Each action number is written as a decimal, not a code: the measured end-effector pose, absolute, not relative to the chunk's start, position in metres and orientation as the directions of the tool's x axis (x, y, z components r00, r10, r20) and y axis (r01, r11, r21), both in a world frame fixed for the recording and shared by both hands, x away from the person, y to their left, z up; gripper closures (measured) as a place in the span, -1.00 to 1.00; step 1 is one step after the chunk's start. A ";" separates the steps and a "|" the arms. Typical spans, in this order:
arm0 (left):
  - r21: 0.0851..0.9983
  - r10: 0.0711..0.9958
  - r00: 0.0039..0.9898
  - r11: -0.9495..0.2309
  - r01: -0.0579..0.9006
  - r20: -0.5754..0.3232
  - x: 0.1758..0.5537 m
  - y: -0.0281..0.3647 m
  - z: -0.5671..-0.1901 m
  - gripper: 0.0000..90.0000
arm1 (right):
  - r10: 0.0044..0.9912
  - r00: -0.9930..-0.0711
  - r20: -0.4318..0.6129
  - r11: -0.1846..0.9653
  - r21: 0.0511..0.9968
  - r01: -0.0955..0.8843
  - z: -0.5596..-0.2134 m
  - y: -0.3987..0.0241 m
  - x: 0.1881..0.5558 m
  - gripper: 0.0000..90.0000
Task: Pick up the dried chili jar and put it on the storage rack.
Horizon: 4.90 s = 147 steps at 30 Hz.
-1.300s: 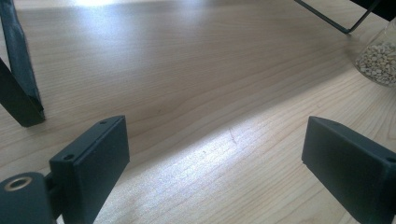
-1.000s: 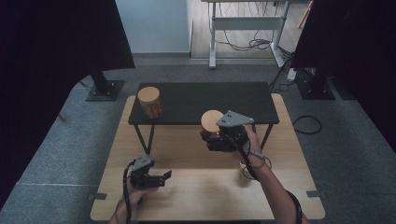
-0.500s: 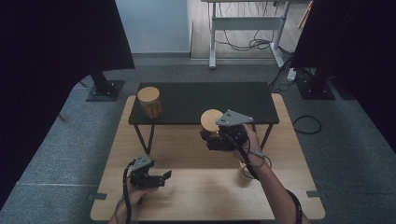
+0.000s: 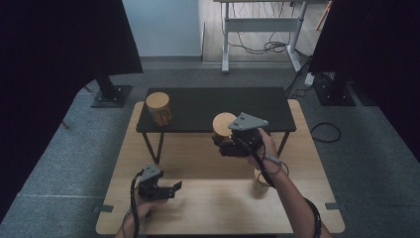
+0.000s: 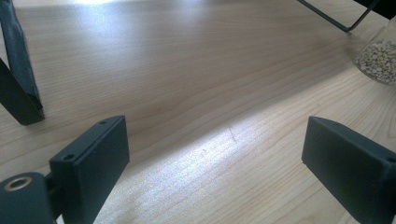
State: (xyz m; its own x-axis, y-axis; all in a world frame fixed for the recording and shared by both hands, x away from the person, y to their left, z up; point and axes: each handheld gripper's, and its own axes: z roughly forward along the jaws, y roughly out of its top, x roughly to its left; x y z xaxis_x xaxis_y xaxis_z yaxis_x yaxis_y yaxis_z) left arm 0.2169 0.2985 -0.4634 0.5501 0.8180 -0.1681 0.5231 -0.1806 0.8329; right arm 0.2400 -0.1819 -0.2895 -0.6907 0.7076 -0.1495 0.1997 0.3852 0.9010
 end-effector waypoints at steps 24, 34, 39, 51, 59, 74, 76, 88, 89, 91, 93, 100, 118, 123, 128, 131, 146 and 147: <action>0.833 0.821 0.546 -0.180 0.523 -0.166 0.217 0.300 -0.463 -0.85 | 0.719 -0.678 -0.151 0.393 0.893 0.218 -0.285 -0.182 0.255 -0.44; 0.832 0.820 0.547 -0.181 0.524 -0.167 0.217 0.300 -0.463 -0.85 | 0.713 -0.684 -0.153 0.398 0.891 0.216 -0.282 -0.178 0.261 -0.45; 0.834 0.820 0.547 -0.177 0.523 -0.169 0.217 0.301 -0.463 -0.85 | 0.709 -0.688 -0.155 0.397 0.894 0.208 -0.280 -0.178 0.262 -0.44; 0.837 0.819 0.549 -0.176 0.519 -0.169 0.216 0.302 -0.461 -0.85 | 0.703 -0.694 -0.154 0.397 0.895 0.203 -0.276 -0.180 0.265 -0.45; 0.837 0.822 0.543 -0.169 0.521 -0.173 0.216 0.303 -0.462 -0.85 | 0.706 -0.693 -0.147 0.391 0.897 0.208 -0.277 -0.181 0.271 -0.45; 0.838 0.821 0.545 -0.170 0.519 -0.171 0.216 0.304 -0.461 -0.85 | 0.700 -0.696 -0.157 0.401 0.893 0.203 -0.273 -0.174 0.277 -0.45; 0.838 0.821 0.545 -0.170 0.519 -0.171 0.216 0.304 -0.461 -0.85 | 0.699 -0.698 -0.159 0.407 0.891 0.204 -0.272 -0.172 0.278 -0.45; 0.838 0.821 0.543 -0.167 0.519 -0.173 0.216 0.306 -0.461 -0.85 | 0.704 -0.696 -0.141 0.403 0.886 0.228 -0.271 -0.168 0.292 -0.45; 0.838 0.822 0.543 -0.167 0.519 -0.173 0.216 0.306 -0.461 -0.85 | 0.705 -0.695 -0.141 0.404 0.885 0.230 -0.271 -0.168 0.293 -0.45; 0.838 0.822 0.542 -0.166 0.520 -0.174 0.217 0.306 -0.461 -0.85 | 0.708 -0.692 -0.140 0.405 0.883 0.236 -0.272 -0.168 0.296 -0.45; 0.837 0.823 0.540 -0.164 0.522 -0.175 0.217 0.306 -0.462 -0.85 | 0.710 -0.690 -0.139 0.407 0.881 0.241 -0.272 -0.168 0.299 -0.45; 0.837 0.823 0.540 -0.165 0.522 -0.175 0.217 0.306 -0.462 -0.85 | 0.720 -0.682 -0.132 0.401 0.881 0.253 -0.274 -0.168 0.307 -0.45; 0.836 0.822 0.544 -0.174 0.521 -0.168 0.217 0.307 -0.461 -0.85 | 0.738 -0.670 -0.082 0.365 0.883 0.295 -0.279 -0.169 0.329 -0.45; 0.835 0.824 0.543 -0.178 0.521 -0.163 0.217 0.306 -0.462 -0.85 | 0.750 -0.657 -0.073 0.359 0.879 0.312 -0.281 -0.168 0.334 -0.45; 0.835 0.825 0.541 -0.176 0.522 -0.164 0.217 0.307 -0.462 -0.85 | 0.752 -0.655 -0.070 0.360 0.876 0.320 -0.282 -0.168 0.337 -0.45; 0.835 0.825 0.541 -0.175 0.522 -0.165 0.217 0.307 -0.462 -0.85 | 0.754 -0.654 -0.059 0.351 0.877 0.326 -0.283 -0.168 0.339 -0.45; 0.836 0.825 0.540 -0.174 0.521 -0.165 0.217 0.307 -0.461 -0.85 | 0.767 -0.639 -0.059 0.347 0.876 0.335 -0.284 -0.164 0.340 -0.48; 0.836 0.825 0.540 -0.174 0.521 -0.165 0.217 0.307 -0.462 -0.85 | 0.766 -0.640 -0.059 0.347 0.876 0.335 -0.284 -0.164 0.340 -0.48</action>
